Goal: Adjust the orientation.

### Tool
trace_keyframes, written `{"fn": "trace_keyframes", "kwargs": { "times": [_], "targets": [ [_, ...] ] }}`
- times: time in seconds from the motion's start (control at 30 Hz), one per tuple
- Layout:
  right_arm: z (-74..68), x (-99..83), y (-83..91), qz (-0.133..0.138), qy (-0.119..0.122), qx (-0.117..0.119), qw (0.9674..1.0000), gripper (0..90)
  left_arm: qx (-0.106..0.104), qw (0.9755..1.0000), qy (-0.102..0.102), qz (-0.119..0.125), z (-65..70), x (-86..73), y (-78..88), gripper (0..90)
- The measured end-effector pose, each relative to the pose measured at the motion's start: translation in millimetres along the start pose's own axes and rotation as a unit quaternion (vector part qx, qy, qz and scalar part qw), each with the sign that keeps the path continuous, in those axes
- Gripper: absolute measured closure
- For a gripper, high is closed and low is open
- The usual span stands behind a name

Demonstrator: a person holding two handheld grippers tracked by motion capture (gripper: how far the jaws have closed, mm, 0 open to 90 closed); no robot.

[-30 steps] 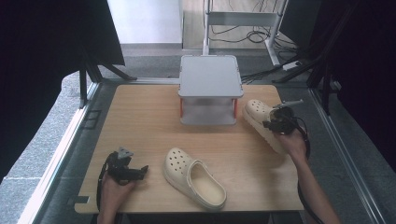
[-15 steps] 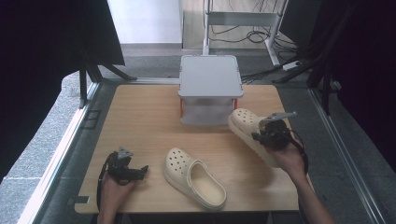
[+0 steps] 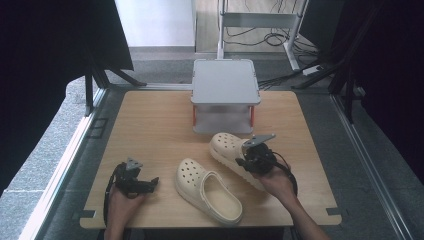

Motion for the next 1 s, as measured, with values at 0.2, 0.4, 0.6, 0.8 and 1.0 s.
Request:
{"fn": "trace_keyframes", "kwargs": {
  "times": [0.2,0.4,0.6,0.8,1.0],
  "targets": [
    [-25.9,3.4,-19.8,-0.003,0.013,0.022,0.9997,77.4,0.000,1.0000,0.001,0.001,0.1,0.1,-0.1,0.0],
    [-46.5,5.8,-26.8,0.001,0.023,0.042,0.9988,77.2,0.000,1.0000,0.000,0.000,0.0,0.0,0.1,0.0],
    [-53.7,-0.9,-30.4,-0.011,0.016,0.071,0.9973,76.0,0.000,1.0000,0.000,0.000,0.0,0.0,0.0,0.0],
    [-38.1,-3.6,-19.1,0.001,0.015,0.079,0.9967,50.4,0.000,1.0000,-0.001,0.000,0.0,-0.1,0.1,0.0],
    [-24.3,-5.2,0.5,0.012,0.021,0.092,0.9955,32.9,0.000,1.0000,0.000,0.000,0.0,0.0,0.1,0.0]
  ]
}}
Point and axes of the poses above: each handheld gripper's, and its own axes: y roughly backward along the jaws, x roughly out of its top, z roughly to its right, the point moved 5 cm from there along -y, roughly forward along the jaws, and after that the axes turned 13 degrees about -x, right-handed, at the moved point
